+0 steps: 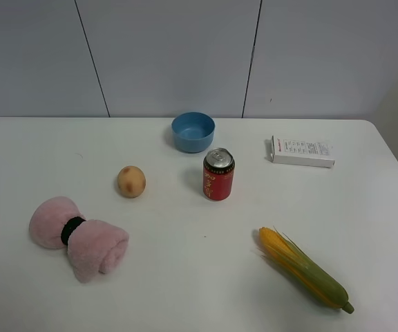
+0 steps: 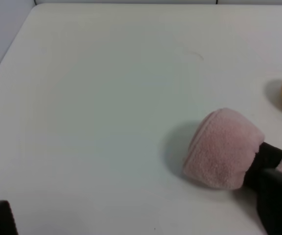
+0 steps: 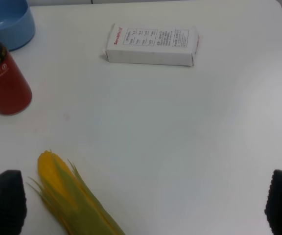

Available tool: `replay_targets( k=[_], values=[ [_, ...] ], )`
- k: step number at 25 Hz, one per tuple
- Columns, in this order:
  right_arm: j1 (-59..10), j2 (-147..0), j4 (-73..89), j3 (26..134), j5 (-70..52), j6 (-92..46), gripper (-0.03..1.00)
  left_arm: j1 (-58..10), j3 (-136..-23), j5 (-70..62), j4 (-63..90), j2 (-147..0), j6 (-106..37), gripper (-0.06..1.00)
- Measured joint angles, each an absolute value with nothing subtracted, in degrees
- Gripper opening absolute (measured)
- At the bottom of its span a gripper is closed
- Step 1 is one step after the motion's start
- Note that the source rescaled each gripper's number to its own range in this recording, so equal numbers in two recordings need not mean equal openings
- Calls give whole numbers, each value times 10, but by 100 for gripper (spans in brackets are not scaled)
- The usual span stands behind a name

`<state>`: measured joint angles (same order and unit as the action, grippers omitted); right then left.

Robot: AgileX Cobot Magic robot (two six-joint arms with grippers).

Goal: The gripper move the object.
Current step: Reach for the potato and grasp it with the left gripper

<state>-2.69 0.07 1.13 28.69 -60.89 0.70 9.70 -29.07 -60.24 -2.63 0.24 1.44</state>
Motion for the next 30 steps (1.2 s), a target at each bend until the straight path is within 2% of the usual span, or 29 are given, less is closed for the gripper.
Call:
replay_targets(
  k=[8, 11, 19, 25, 30],
  values=[
    [-27, 1, 11, 287, -609, 7, 100, 97, -291, -602, 0, -2, 22, 100],
    [-27, 1, 11, 287, -609, 7, 100, 97, -302, -602, 27, -50, 28, 100],
    [-27, 1, 11, 287, -608, 7, 100, 97, -431, -629, 38, -301, 23, 100],
    [-27, 1, 11, 287, -608, 7, 100, 96, -568, -631, 26, -491, -42, 100],
    [-27, 1, 11, 287, -608, 7, 100, 38, -627, -623, 24, -614, -70, 100]
  ],
)
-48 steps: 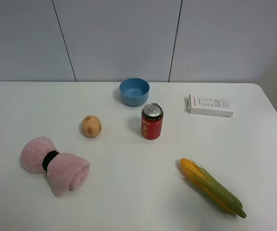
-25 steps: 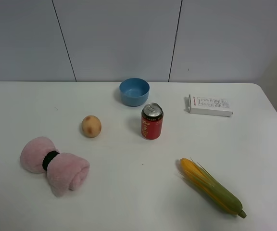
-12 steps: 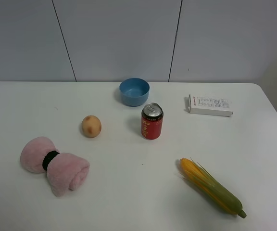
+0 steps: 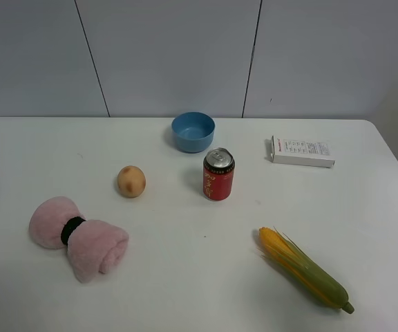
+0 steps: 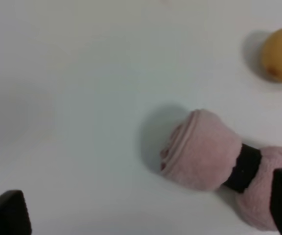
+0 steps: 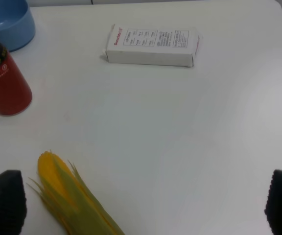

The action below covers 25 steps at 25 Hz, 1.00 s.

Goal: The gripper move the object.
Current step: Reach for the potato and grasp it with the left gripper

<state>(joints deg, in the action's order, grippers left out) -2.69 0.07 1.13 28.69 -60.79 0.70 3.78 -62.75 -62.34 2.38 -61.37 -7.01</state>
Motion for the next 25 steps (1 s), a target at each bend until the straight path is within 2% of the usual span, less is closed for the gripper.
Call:
replay_targets(
  k=[9, 25],
  values=[
    [-27, 1, 11, 287, -608, 7, 100, -114, -643, -500, 28, -772, -75, 100],
    [-27, 1, 11, 287, -608, 7, 100, -203, -644, -275, 62, -1027, -79, 100]
  ],
)
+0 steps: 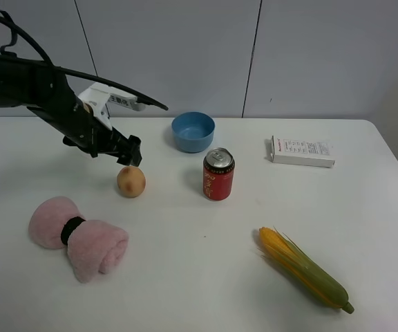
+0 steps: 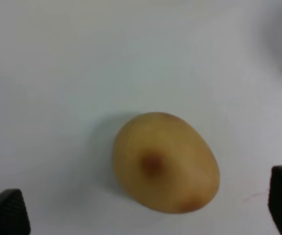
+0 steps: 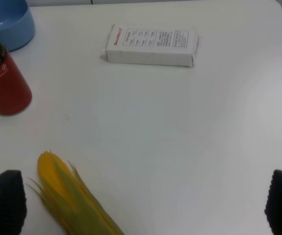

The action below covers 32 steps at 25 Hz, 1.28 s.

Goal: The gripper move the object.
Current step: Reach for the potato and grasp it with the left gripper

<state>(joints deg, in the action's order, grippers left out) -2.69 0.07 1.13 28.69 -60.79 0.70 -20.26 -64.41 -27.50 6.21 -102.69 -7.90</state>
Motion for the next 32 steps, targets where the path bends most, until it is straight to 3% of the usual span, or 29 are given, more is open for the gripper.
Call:
replay_targets(
  k=[32],
  values=[
    [-27, 1, 11, 287, -607, 7, 100, -206, -644, -195, 63, -1166, -79, 97]
  ],
)
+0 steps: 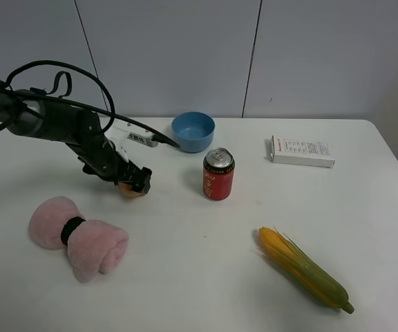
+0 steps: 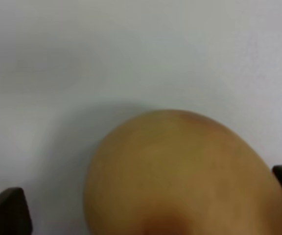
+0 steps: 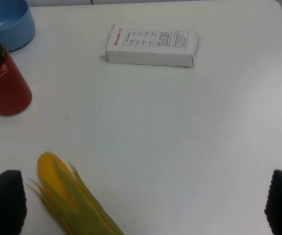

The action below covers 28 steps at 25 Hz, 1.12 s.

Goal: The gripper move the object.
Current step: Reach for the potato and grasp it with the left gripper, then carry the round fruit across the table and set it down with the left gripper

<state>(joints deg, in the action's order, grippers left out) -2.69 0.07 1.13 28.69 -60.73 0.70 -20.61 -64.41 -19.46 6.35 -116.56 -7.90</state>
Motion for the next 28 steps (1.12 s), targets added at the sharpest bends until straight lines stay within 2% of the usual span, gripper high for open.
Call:
replay_targets(
  k=[2, 8, 9, 10, 13, 16, 21, 28],
  values=[
    [-27, 1, 11, 287, -607, 7, 100, -206, -644, -195, 63, -1167, -79, 86],
    [-27, 1, 11, 287, -606, 7, 100, -207, -644, -195, 64, -1167, -79, 28],
    [-27, 1, 11, 287, -606, 7, 100, -207, -644, -195, 64, -1167, -79, 28],
    [-27, 1, 11, 287, -606, 7, 100, -207, -644, -195, 63, -1163, -79, 20],
    [-27, 1, 11, 287, -606, 7, 100, -209, -644, -210, 48, -1137, -79, 5],
    [-27, 1, 11, 287, -606, 7, 100, -212, -652, -238, 38, -1073, -78, 2],
    [-27, 1, 11, 287, -606, 7, 100, -231, -731, -313, 33, -969, -75, 1],
    [-27, 1, 11, 287, -606, 7, 100, -311, -892, -359, 32, -963, -73, 0]
  ],
)
